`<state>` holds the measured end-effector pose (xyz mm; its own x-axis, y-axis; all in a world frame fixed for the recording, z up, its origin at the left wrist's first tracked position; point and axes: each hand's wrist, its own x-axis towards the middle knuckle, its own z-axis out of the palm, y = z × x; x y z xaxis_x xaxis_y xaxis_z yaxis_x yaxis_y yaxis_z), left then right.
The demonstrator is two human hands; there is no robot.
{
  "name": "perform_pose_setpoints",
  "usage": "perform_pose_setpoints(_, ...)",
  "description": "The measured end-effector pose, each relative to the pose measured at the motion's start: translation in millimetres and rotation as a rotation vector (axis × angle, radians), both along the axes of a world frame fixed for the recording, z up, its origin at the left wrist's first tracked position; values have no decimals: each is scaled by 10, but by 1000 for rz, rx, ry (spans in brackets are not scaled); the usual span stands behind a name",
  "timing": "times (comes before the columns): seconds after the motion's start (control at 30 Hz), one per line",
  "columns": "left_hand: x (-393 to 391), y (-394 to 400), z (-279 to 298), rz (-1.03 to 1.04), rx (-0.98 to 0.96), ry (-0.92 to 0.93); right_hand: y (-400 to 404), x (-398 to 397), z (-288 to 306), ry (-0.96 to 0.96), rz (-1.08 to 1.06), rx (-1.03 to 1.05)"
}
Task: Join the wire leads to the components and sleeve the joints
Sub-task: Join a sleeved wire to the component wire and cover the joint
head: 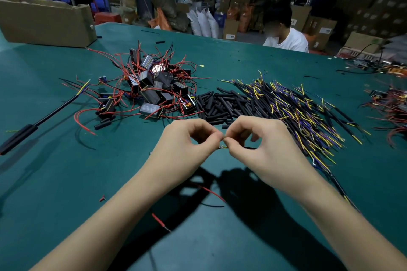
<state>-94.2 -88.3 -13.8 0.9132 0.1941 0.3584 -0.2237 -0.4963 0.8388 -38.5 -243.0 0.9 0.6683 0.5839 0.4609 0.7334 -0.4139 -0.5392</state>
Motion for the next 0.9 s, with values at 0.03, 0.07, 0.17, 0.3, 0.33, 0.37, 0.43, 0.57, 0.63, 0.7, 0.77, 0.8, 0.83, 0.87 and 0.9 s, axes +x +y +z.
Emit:
perform_pose_setpoints(0.03,13,18,9,-21,-77,75,9,-27,-3,-182,-18,-75)
perform_pose_setpoints(0.07,25,46,15,-41,-136,139,26,-47,-7,-370,-31,-148)
perform_pose_setpoints(0.17,38,129,43,-80,-192,263,68,-62,-29,-792,-16,-272)
perform_pose_setpoints(0.3,27,142,26,-99,-142,121,61,-30,-56,-652,7,-149)
perform_pose_setpoints(0.33,23,135,22,-79,-39,38,47,-16,-63,-526,14,-97)
perform_pose_setpoints(0.37,18,130,20,-62,75,-40,32,-3,-68,-400,22,-53)
perform_pose_setpoints(0.43,3,136,17,-61,243,-135,22,16,-76,-198,38,12)
perform_pose_setpoints(0.57,-6,174,5,-39,372,-160,27,26,-72,-33,64,100)
perform_pose_setpoints(0.63,1,178,5,-45,381,-163,21,25,-74,-10,73,107)
perform_pose_setpoints(0.7,2,188,6,-43,425,-120,20,24,-80,-37,76,83)
perform_pose_setpoints(0.77,-4,197,11,-38,482,-107,32,19,-89,-83,80,52)
perform_pose_setpoints(0.8,-12,192,18,-34,499,-118,36,16,-91,-94,81,53)
perform_pose_setpoints(0.83,-19,185,28,-24,512,-133,38,15,-90,-94,84,64)
perform_pose_setpoints(0.87,-22,182,36,-11,520,-144,42,17,-87,-87,87,80)
perform_pose_setpoints(0.9,-20,184,38,-5,520,-144,42,18,-85,-81,91,94)
